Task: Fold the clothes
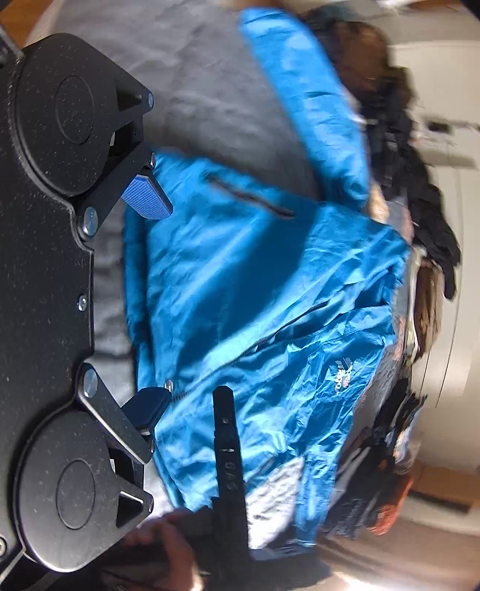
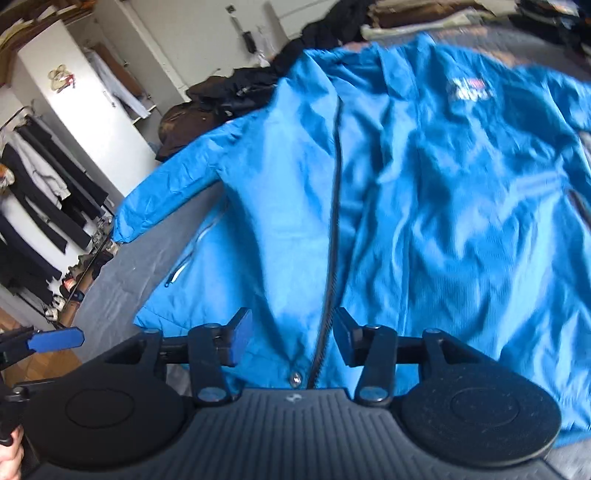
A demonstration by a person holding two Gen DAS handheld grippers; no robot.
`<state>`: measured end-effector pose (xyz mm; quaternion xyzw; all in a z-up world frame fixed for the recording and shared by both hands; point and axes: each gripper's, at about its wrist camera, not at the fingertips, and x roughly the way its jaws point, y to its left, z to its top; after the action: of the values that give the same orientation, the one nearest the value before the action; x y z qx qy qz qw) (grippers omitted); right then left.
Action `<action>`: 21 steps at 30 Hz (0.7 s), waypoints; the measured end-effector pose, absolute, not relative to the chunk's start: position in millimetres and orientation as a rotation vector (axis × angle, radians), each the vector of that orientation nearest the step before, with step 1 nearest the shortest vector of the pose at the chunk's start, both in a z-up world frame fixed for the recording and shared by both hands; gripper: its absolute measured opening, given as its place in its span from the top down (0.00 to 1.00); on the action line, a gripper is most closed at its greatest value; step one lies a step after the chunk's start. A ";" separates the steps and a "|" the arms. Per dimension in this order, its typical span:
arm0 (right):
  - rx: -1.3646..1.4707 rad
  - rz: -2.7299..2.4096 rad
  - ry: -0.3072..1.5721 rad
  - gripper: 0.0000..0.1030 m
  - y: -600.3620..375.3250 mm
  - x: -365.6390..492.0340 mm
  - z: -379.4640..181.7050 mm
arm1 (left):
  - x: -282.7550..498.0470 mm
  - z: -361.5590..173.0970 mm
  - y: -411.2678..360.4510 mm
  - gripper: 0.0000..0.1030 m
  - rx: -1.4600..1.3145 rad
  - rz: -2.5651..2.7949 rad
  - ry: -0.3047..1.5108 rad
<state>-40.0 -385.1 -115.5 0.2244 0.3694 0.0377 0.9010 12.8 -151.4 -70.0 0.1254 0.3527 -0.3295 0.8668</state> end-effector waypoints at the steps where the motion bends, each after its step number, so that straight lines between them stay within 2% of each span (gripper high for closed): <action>1: 0.466 0.097 0.757 0.52 -382.5 -37.5 -115.5 | 13.4 -64.9 -148.6 0.05 0.307 -0.688 0.699; 10: 0.544 0.190 0.820 0.51 -359.3 -19.5 -144.2 | 36.8 -53.4 -106.4 0.05 0.654 -0.678 0.542; 16: 0.567 0.201 0.811 0.50 -353.6 -13.3 -143.7 | 37.7 -102.3 -95.8 0.05 0.961 -0.702 0.410; 21: 0.584 0.195 0.823 0.49 -353.0 -6.7 -148.1 | 46.6 -146.7 -101.5 0.07 1.074 -0.756 0.330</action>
<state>-6.7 -353.0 -148.1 0.2794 0.3938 0.0930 0.8708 46.6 -101.5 -146.7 0.4968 0.1528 -0.3497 0.7794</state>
